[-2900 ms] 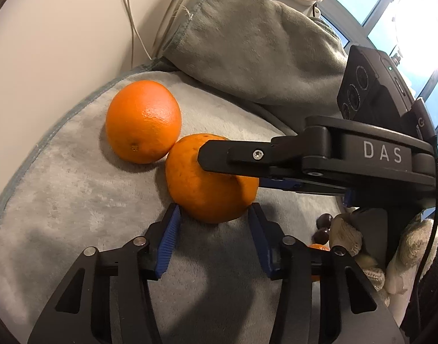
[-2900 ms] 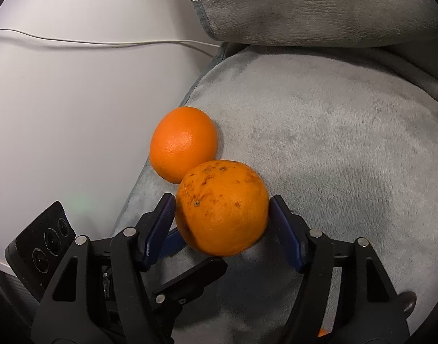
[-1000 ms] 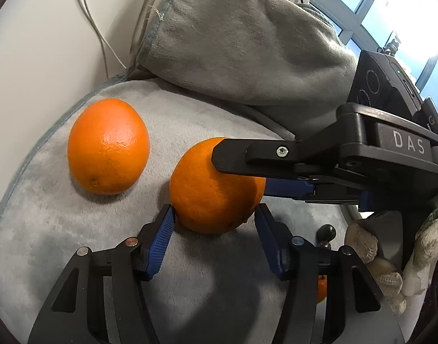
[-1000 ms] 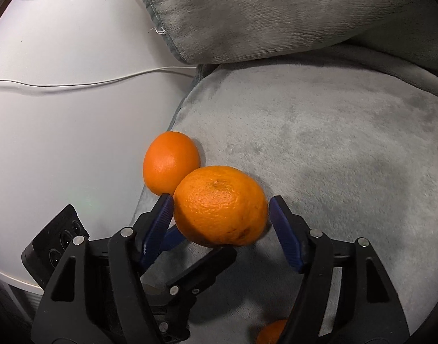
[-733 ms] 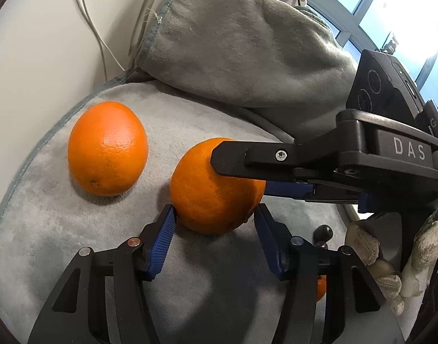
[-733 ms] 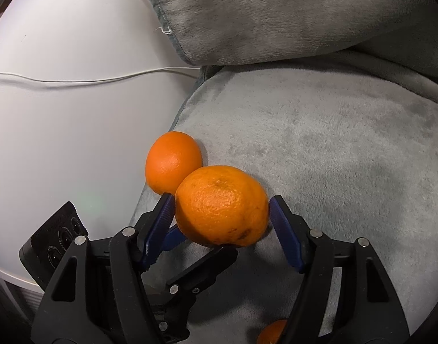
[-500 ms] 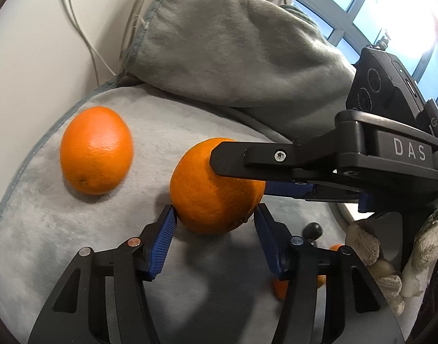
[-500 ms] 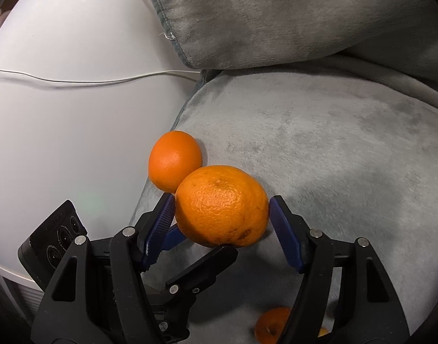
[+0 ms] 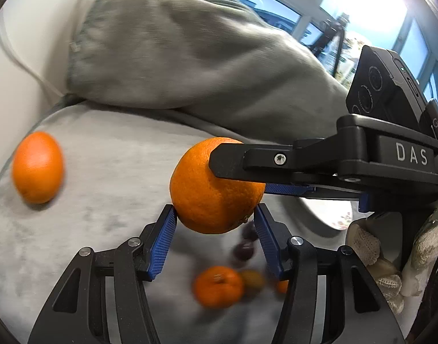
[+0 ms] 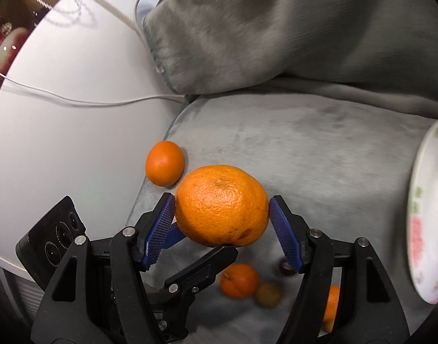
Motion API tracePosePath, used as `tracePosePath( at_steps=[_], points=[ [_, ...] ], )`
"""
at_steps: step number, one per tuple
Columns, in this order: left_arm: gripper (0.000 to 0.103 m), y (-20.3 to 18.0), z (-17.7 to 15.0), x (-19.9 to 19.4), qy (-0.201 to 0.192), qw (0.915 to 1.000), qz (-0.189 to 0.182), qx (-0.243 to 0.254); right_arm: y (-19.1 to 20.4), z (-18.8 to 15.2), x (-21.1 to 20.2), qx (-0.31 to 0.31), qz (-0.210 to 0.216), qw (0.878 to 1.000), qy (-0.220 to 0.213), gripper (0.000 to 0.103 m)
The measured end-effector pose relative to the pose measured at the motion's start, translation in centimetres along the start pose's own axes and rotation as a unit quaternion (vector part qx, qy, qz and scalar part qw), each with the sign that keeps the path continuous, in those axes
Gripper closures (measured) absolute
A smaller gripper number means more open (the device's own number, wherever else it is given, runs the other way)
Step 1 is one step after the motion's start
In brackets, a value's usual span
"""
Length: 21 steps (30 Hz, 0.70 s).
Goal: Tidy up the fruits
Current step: 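Carry the orange to the white plate and open the left tool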
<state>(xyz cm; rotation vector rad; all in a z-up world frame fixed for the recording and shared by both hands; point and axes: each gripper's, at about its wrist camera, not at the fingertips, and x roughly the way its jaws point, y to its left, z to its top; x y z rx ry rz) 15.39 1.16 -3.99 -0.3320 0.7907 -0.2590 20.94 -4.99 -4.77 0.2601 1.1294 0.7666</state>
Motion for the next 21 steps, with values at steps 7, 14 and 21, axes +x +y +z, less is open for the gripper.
tracePosePath(
  at_steps=[7,14,21],
  points=[
    [0.048,-4.5,0.6,1.9,0.015,0.999,-0.023,0.034,-3.5,-0.5,-4.5,0.021,-0.013,0.999,-0.026,0.032],
    [0.048,-8.5,1.0,4.0,0.031,0.9965,-0.046,0.063,-6.9,-1.0,-8.4,0.041,-0.03,0.997,-0.051,0.032],
    [0.048,-12.3,1.1,6.5,0.05,0.9928,-0.066,0.086,-10.5,-1.7,-11.4,0.071,-0.043,0.994,-0.069,0.032]
  ],
)
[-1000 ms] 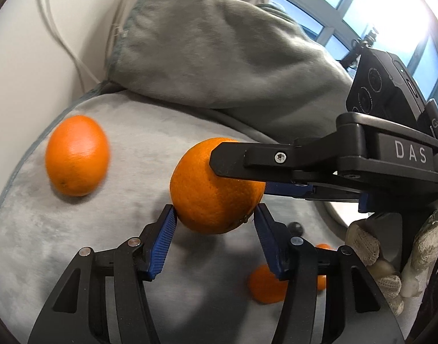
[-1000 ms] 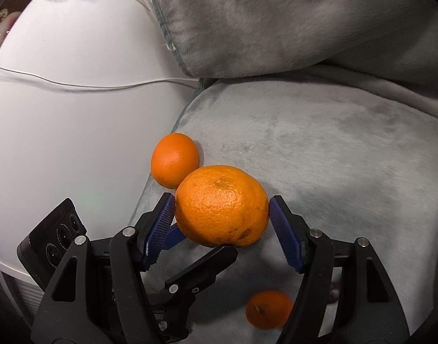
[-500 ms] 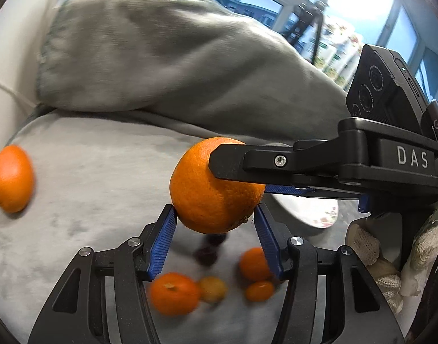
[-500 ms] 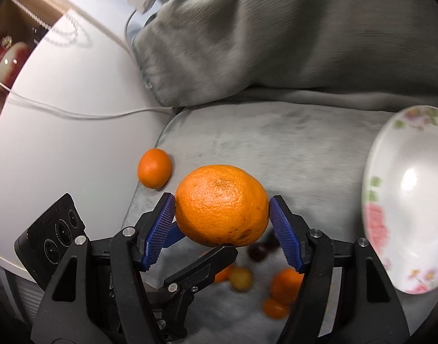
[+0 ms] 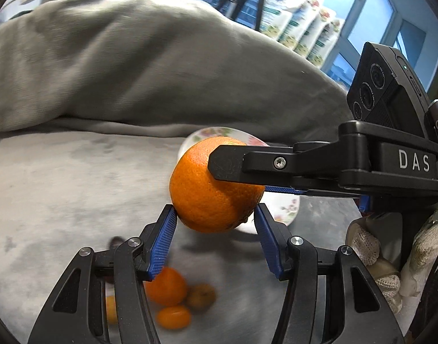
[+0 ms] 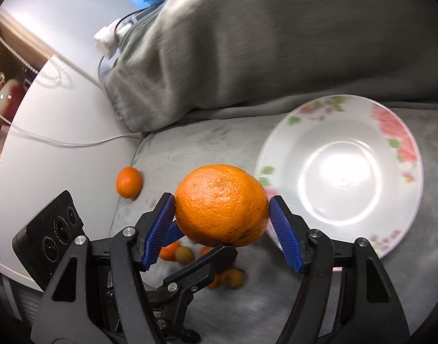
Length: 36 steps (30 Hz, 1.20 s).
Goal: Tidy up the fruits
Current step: 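Carry the orange to the white plate and open the left tool, then withdraw the left tool from the plate toward the second large orange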
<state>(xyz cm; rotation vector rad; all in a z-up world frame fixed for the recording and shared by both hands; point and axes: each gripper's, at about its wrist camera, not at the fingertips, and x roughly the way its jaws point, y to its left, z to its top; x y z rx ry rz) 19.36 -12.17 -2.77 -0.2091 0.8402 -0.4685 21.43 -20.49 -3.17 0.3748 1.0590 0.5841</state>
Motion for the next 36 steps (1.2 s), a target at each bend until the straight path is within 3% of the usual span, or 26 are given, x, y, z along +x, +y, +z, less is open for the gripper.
tracePosePath(
  at_steps=[17,21,29,36],
  points=[
    [0.05,-3.9,0.8,4.2,0.034,0.9989,-0.017,0.028,-6.3,-0.5,-3.0,0.07,-0.005,0.997,-0.016,0.032],
    [0.054,-4.1,0.6,3.5,0.025,0.9989,-0.015,0.037,-7.0,-0.5,-3.1,0.076,-0.017,0.997,-0.018,0.032],
    [0.054,-3.7,0.0,1.0,0.01,0.9988,-0.017,0.046,-6.8,0.2,-6.0,0.068,-0.023,0.996,-0.062,0.032],
    [0.051,-3.3,-0.5,-0.9,-0.002,0.9986,-0.008,0.052,-5.9,-0.3,-7.3,0.038,-0.052,0.995,-0.082,0.032]
  ],
)
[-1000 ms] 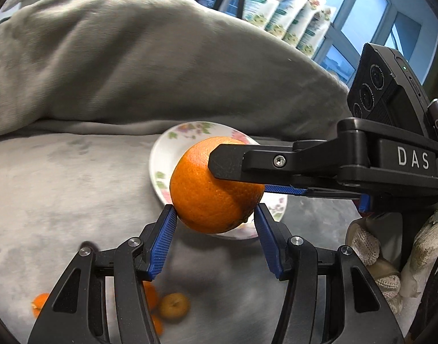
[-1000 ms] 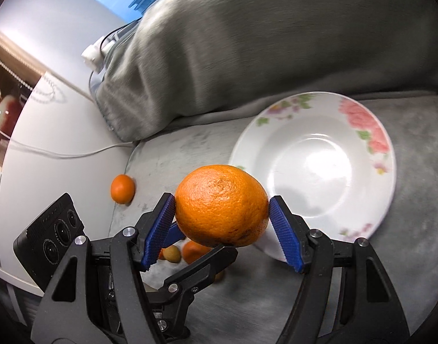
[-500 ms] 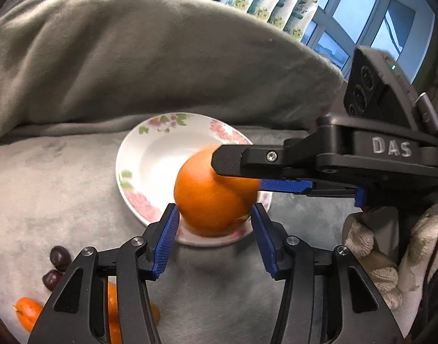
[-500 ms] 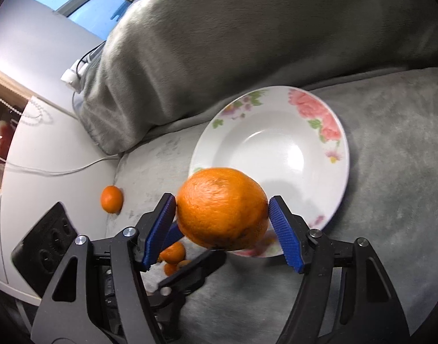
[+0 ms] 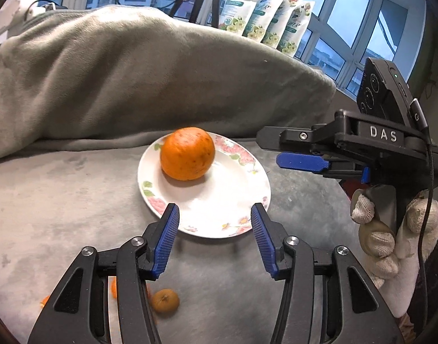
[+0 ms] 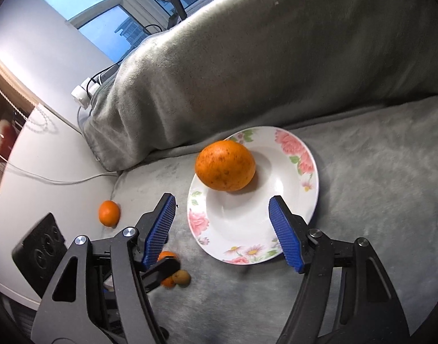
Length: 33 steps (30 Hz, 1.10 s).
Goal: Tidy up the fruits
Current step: 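Withdraw the left tool from the plate toward the second large orange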
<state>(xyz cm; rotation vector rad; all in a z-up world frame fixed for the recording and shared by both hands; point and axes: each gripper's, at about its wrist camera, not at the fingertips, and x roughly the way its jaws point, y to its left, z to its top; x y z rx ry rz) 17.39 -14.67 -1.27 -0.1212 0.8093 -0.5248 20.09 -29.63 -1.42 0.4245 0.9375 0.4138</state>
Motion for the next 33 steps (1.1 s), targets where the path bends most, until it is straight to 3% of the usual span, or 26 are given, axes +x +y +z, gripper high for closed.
tracePosePath(
  at_steps=[4,6,9,18,26,33],
  points=[
    [0.047,0.4,-0.3,-0.7,-0.005,0.9999,0.011,-0.003,0.2,-0.4,-0.4,-0.009,-0.01,1.0,-0.006,0.031],
    [0.043,0.8,-0.3,-1.0,-0.008,0.9998,0.016,-0.005,0.3,-0.5,-0.5,-0.012,-0.017,1.0,-0.011,0.02],
    [0.032,1.2,-0.8,-1.7,-0.014,0.9995,0.027,-0.003,0.6,-0.7,-0.9,-0.022,-0.027,0.999,-0.024,0.016],
    [0.025,3.2,-1.9,-3.9,-0.02,0.9978,0.061,-0.016,2.3,-0.8,-1.1,-0.053,-0.047,0.997,-0.032,0.005],
    [0.023,5.6,-3.5,-7.0,-0.041,0.9927,0.112,-0.014,4.4,-0.8,-0.2,-0.062,-0.037,0.997,-0.023,0.004],
    [0.023,9.6,-5.2,-9.9,-0.058,0.9867,0.142,-0.053,7.6,-0.8,1.8,-0.088,-0.027,0.996,-0.011,0.004]
  ],
)
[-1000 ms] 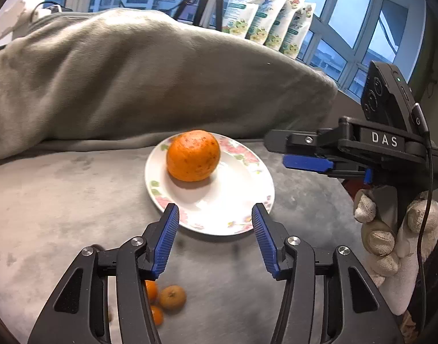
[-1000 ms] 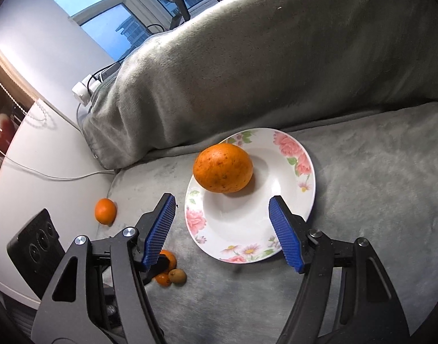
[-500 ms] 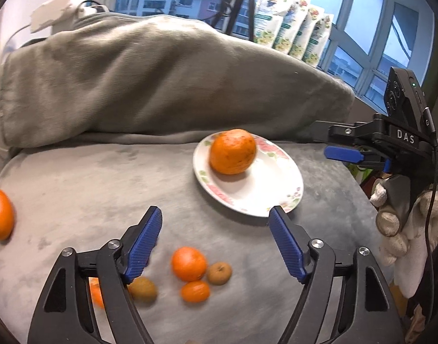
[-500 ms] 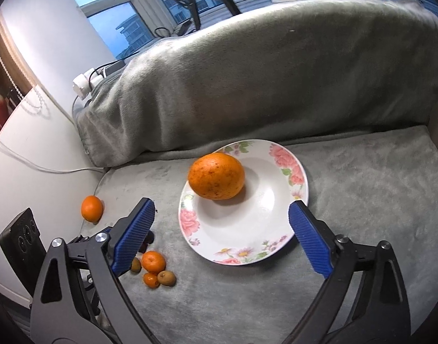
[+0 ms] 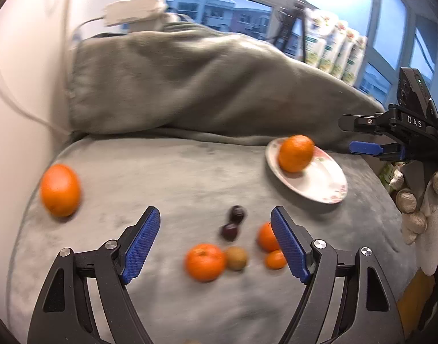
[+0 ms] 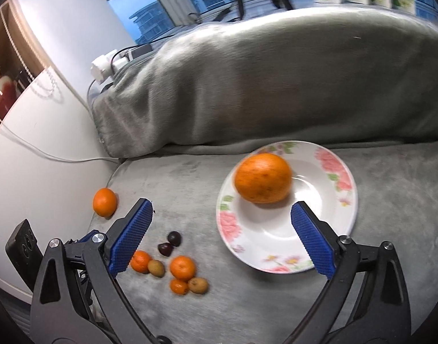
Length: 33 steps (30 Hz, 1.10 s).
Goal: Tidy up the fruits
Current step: 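Withdraw the left tool from the plate toward the second large orange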
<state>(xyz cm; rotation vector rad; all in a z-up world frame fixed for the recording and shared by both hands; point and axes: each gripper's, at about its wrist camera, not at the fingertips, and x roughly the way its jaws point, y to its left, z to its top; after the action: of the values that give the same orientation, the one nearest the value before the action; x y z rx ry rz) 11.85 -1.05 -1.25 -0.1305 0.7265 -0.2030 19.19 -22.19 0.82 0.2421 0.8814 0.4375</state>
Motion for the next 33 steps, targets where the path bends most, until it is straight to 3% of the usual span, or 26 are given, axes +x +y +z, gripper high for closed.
tracePosePath(
  at_steps=[18,24,33],
  points=[
    [0.023,11.1,-2.5,-2.3,-0.017,0.9929,0.091,-0.075,12.0,0.6,8.2,-0.114,0.034,0.991,0.061,0.004],
    [0.024,12.9,-2.5,-1.9,-0.017,0.9916,0.096,-0.085,15.8,0.3,11.4,-0.147,0.05,0.984,0.087,0.004],
    [0.027,15.0,-2.4,-1.0,-0.011,0.9913,0.09,-0.096,19.6,0.5,16.1,-0.139,0.099,0.976,0.132,0.004]
  ],
)
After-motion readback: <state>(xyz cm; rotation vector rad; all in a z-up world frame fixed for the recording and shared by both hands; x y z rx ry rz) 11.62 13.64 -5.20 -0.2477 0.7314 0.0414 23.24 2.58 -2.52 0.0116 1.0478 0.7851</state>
